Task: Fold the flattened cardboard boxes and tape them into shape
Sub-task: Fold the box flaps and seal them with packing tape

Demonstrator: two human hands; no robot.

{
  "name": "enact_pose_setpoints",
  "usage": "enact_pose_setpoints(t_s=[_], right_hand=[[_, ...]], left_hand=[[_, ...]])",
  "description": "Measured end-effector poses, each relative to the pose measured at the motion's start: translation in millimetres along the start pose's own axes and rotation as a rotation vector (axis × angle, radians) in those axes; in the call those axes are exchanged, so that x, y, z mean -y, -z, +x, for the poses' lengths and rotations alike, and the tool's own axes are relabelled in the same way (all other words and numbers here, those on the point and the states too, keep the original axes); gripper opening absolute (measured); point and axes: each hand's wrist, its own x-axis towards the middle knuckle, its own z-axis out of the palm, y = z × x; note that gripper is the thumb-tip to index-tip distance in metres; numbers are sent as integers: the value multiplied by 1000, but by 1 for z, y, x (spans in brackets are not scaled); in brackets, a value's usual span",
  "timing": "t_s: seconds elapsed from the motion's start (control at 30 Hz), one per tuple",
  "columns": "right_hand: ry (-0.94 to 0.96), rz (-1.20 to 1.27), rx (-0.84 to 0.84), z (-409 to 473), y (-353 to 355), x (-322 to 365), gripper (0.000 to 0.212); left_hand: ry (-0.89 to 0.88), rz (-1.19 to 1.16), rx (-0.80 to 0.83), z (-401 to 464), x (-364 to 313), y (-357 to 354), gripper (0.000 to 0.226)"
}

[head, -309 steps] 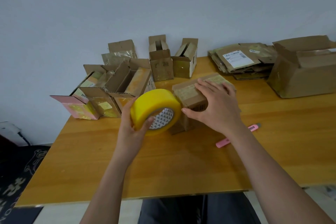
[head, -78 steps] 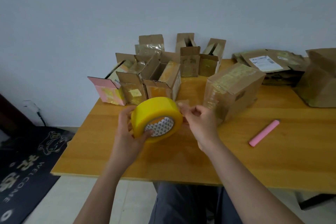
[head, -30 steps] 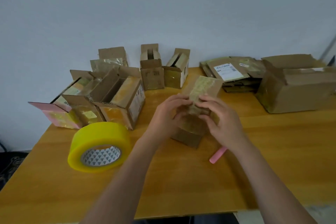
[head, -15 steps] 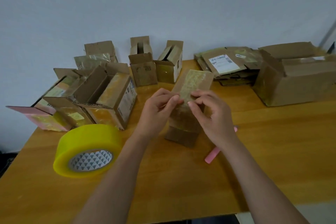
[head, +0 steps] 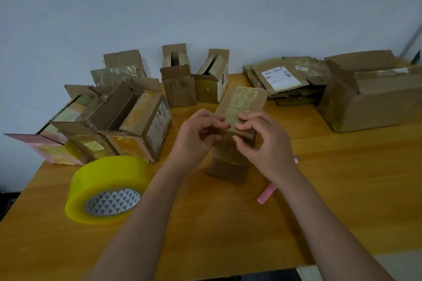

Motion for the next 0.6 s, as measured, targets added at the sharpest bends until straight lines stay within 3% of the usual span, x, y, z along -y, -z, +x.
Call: enact_pose_setpoints(t_s=[0.2, 0.3, 0.4, 0.5, 0.53, 0.6], right_hand=[[-40, -157, -24, 3, -10, 8, 32], [-34, -155, 78, -1, -4, 4, 39], [-30, -23, 151, -3, 9, 9, 33], [-33, 236, 210, -5, 11, 33, 25], [-19, 264, 184, -5, 9, 39, 22], [-6, 145, -32, 0, 5, 40, 16]], left_hand=[[43, -30, -77, -10, -2, -5, 41], [229, 32, -171, -15, 1, -12, 51], [354, 90, -263, -18, 0, -16, 52], [386, 67, -535, -18, -11, -12, 46], [377, 63, -577, -18, -15, -10, 42], [384, 66, -562, -18, -23, -7, 35]])
